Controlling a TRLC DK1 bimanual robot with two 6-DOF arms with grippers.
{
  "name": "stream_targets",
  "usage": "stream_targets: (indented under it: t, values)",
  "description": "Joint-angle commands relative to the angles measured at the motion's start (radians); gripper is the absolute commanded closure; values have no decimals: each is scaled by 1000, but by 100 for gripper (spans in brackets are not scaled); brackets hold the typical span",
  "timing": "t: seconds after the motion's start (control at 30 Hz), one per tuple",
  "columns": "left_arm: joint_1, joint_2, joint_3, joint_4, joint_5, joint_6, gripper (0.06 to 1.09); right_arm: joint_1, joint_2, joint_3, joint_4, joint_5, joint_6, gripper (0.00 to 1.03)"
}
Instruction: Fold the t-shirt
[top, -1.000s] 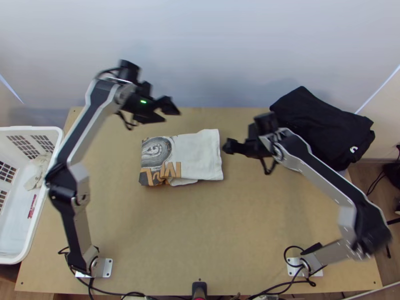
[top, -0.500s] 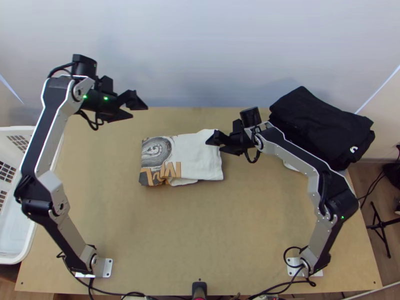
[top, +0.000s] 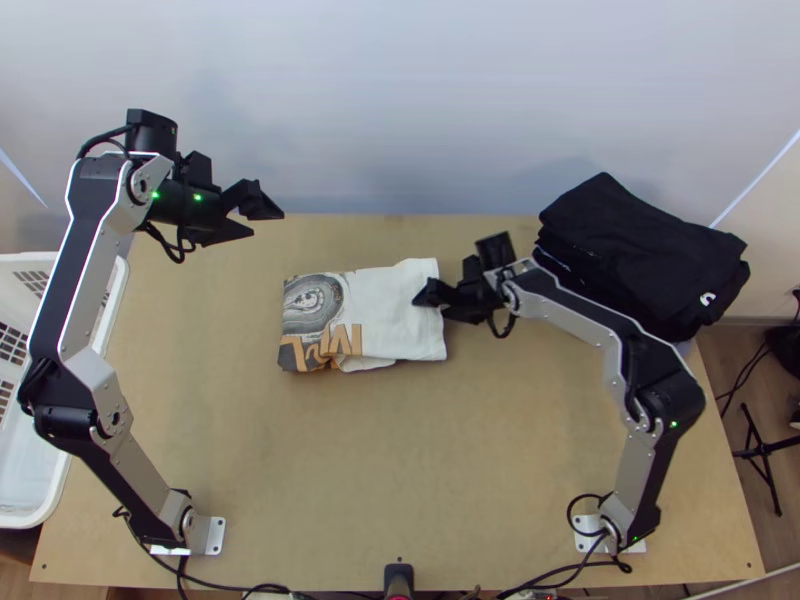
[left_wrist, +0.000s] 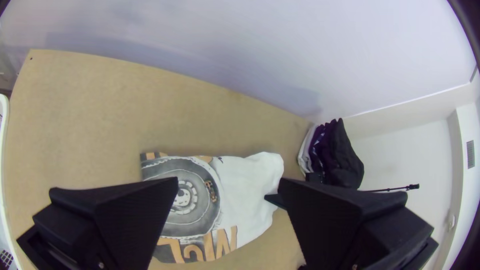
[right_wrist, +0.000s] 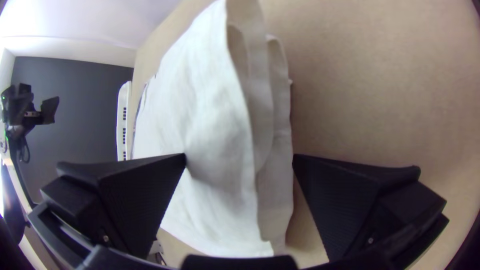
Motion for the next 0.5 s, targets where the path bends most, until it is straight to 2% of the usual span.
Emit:
stream_targets:
  t: [0.0,0.33,0.47]
  values:
    - [14,-14,-2,-1,-9,5,10,61,91,42,45,-2,19,3]
    - [106,-77,-68,-38,-9,67,10,200,250,255,47,-2,36,3]
    - [132,-92,-90,-41,-8,83,10,206,281,307,45,-3,55,4]
